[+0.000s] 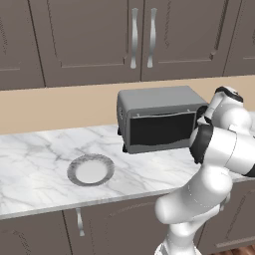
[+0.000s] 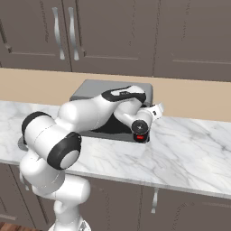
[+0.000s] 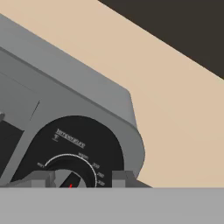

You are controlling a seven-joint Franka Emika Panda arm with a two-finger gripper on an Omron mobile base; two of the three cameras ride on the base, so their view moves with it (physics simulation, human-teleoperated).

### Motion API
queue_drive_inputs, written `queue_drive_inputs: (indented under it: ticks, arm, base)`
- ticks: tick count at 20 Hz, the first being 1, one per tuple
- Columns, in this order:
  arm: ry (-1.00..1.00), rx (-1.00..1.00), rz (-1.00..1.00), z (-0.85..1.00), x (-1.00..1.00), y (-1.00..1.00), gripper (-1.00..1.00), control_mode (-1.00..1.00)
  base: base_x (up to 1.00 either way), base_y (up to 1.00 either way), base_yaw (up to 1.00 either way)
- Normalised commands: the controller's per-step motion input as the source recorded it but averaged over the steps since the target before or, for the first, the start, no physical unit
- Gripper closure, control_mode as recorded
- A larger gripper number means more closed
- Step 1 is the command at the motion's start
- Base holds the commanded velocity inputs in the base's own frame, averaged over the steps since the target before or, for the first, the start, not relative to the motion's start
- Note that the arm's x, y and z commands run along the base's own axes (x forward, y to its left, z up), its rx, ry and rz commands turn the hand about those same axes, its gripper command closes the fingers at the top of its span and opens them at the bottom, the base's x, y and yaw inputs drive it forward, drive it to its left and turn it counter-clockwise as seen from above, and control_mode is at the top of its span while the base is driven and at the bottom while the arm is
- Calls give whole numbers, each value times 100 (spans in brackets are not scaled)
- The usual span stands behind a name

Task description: Pull the toaster oven rack outwards. Pick up the baguette from the plate and place it on the toaster oven rack. Close the toaster oven door fully and set the temperature to the lowest setting.

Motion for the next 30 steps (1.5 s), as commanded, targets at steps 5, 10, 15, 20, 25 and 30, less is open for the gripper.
queue_drive_inputs:
  ticks: [5,10,15,20,25,30]
  arm:
    - [-2,-21,0,1,24,4,100,-100]
    - [0,-23,0,0,27,0,100,-100]
    - [0,-21,0,0,33,0,100,-100]
    - [0,-21,0,0,38,0,100,-100]
    - [0,-23,0,0,38,0,100,-100]
    - [0,-25,0,0,34,0,100,-100]
  base:
    - [0,0,0]
    - [0,0,0]
    - [0,0,0]
    - [0,0,0]
    - [0,0,0]
    - [0,0,0]
